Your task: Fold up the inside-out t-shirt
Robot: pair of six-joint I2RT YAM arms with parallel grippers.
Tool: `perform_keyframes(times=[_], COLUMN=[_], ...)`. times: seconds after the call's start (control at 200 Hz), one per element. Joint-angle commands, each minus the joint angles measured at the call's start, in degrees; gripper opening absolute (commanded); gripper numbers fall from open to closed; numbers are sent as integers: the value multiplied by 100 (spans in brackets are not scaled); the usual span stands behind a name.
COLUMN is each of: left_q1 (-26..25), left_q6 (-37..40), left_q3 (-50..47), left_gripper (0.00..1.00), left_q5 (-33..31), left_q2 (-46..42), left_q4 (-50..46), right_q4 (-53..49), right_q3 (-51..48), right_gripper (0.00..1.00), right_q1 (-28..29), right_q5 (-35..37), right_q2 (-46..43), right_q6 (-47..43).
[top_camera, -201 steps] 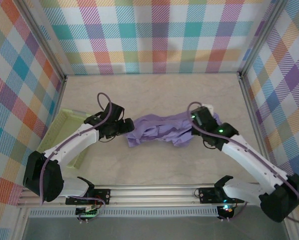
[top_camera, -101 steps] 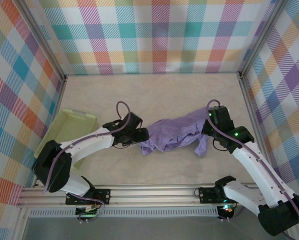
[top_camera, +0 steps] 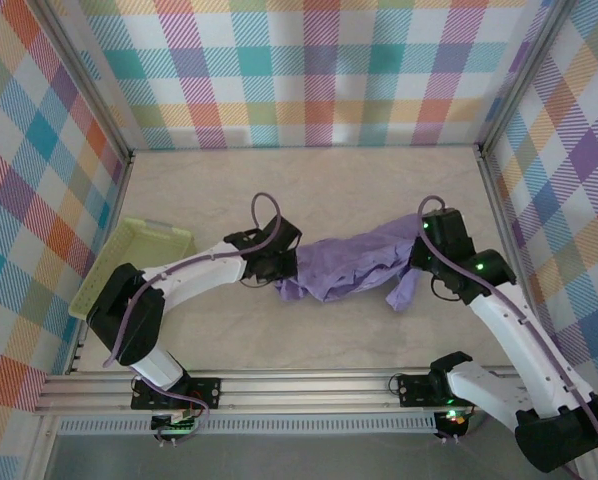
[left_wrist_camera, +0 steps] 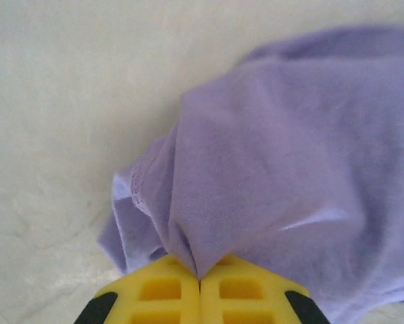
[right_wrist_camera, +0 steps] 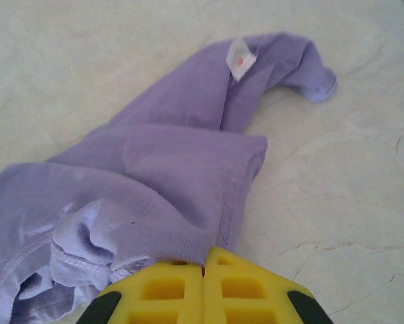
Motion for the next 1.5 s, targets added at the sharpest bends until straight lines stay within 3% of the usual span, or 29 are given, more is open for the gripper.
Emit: perform_keyframes(times=[0.0,0.1,0.21,0.36,0.545,0.685,0.91,1.005,1.105,1.24,1.495], left_q1=[188,192,190,227,783,849,571,409,339,347,444], left_q6=[660,1050,1347,1430,1140,1213,1223,863,470,286,319], left_q3=[904,1782,2278,2456,1715,1444,781,436,35,-137,-88], left_gripper=[0,0,0,0,27,58,78,78,71,61,51], left_q5=[-785,-1565,-1740,-1946,-969,-856,-639,-328,159,173,330], left_q2=[-592,-1259,-1915,-1686,-865,-292,-381,-352,-216,137,673], left_q4=[-1001,-1705,-1911,-2322,-2154,-2100,-1604,-1337,-802,-400,173], right_q4=[-174,-348,-517,-534,-340,-222,-149,26,139,164,160], right_q3=[817,1605,2305,2279,1314,920,711,485,272,86,-118], right_gripper=[0,0,0,0,0,0,0,0,0,0,0], right_q1=[-45,-45,-45,-45,-101,-629,-1544,-1628,-1629,-1636,-1649], right_q5=[139,-41,-429,-580,-425,-907,-1475,-1709,-1800,-1701,-1576], right_q2=[-335,-433,-511,-422,139,542,970,897,786,681,555], right_q6=[-540,-949,-1221,-1075,-573,-368,-256,-292,-292,-351,-365])
